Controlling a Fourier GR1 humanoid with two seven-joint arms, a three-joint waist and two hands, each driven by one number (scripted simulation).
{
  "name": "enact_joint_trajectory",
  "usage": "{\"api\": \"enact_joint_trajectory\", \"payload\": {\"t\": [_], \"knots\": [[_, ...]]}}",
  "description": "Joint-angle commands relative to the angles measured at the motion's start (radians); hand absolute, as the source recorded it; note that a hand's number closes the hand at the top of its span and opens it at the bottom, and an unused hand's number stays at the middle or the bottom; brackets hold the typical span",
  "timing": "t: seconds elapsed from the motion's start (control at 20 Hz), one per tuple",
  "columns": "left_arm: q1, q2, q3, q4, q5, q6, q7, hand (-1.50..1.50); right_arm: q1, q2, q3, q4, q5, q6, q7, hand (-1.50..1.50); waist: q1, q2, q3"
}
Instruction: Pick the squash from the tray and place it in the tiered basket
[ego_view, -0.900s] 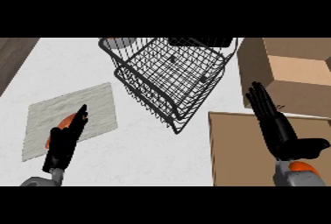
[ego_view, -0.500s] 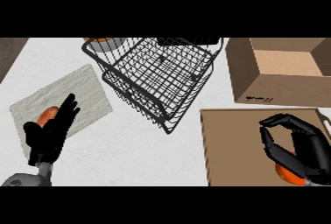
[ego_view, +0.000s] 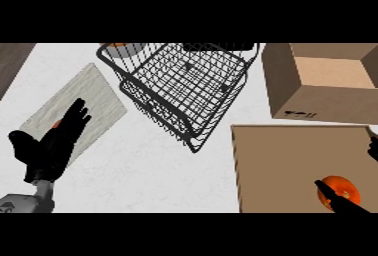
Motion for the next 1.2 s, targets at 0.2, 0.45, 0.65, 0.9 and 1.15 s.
{"api": "enact_joint_trajectory", "payload": {"t": [0.2,0.45,0.65,0.9,1.15], "knots": [[0.016,0.01,0.021,-0.001,0.018,-0.025,0.003,0.0,0.239,-0.302,-0.071,-0.22,0.294,0.122,0.258,-1.5,-0.005,0.003,-0.007],[0.015,0.019,0.014,-0.062,0.018,-0.027,0.028,0.0,0.349,-0.452,-0.016,-0.337,0.33,0.382,0.493,-1.5,0.025,0.006,-0.007],[-0.01,-0.004,0.007,-0.021,0.009,-0.034,0.019,0.0,0.295,-0.481,0.049,-0.54,0.309,0.527,0.776,-1.5,0.033,0.012,-0.004],[-0.001,0.015,0.038,-0.069,0.016,-0.068,0.073,0.0,0.087,-0.391,0.193,-0.483,0.402,0.555,0.984,-1.5,0.035,0.007,0.001],[0.015,-0.046,0.029,-0.036,-0.026,-0.06,0.032,0.0,-0.034,-0.284,0.311,-0.327,0.507,0.514,1.028,-1.5,0.027,0.006,0.002]]}}
